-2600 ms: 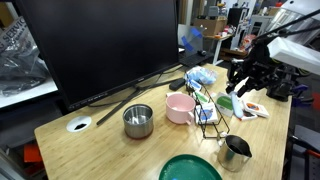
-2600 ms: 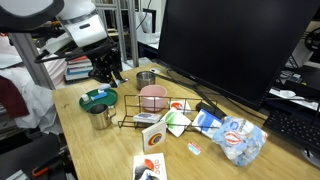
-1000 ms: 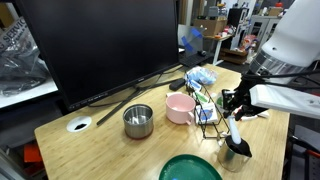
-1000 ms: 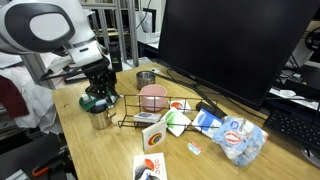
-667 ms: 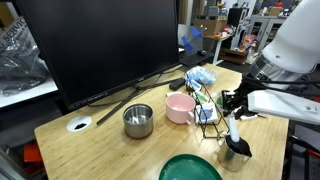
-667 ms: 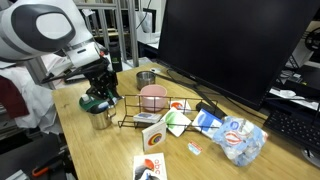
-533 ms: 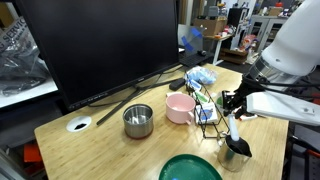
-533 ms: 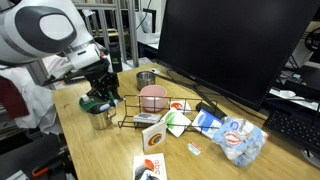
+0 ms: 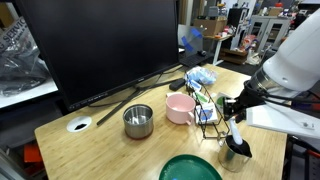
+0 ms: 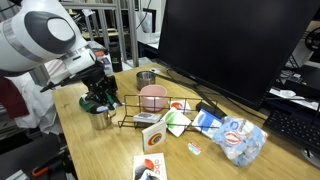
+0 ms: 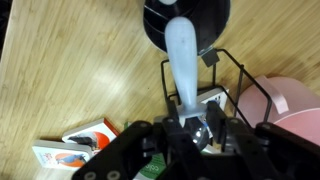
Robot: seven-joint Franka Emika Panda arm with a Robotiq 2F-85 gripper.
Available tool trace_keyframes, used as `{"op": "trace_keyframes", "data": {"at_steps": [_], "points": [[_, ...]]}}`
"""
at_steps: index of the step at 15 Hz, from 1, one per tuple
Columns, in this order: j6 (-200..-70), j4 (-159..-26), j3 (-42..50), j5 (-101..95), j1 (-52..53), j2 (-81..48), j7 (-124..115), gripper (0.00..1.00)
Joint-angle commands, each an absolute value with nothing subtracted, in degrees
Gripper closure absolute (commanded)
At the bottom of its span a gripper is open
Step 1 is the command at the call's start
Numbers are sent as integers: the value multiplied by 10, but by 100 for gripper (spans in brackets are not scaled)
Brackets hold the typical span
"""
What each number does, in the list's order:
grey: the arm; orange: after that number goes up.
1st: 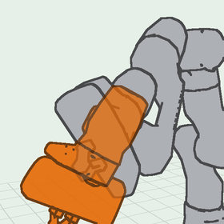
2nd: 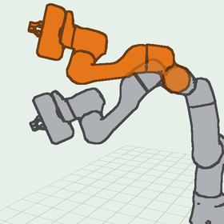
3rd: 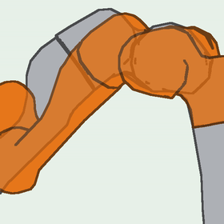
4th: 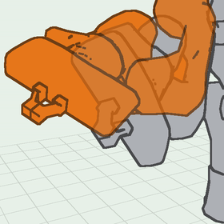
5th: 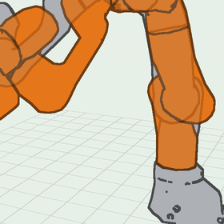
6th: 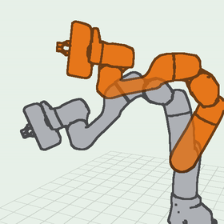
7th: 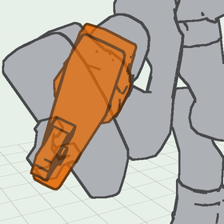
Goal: Take one spoon on the plate and put it in the silver jar
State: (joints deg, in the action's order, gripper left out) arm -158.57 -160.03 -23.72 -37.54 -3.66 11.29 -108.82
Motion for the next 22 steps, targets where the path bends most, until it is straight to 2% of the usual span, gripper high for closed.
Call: {"op": "trace_keyframes", "data": {"at_steps": [1,11,22], "points": [[-1587,-1600,-246,-447,-45,119,-1148,90],[-1643,-1595,-235,-543,-25,116,-1234,90],[-1628,-1595,-219,-635,-23,112,-1265,90]]}}
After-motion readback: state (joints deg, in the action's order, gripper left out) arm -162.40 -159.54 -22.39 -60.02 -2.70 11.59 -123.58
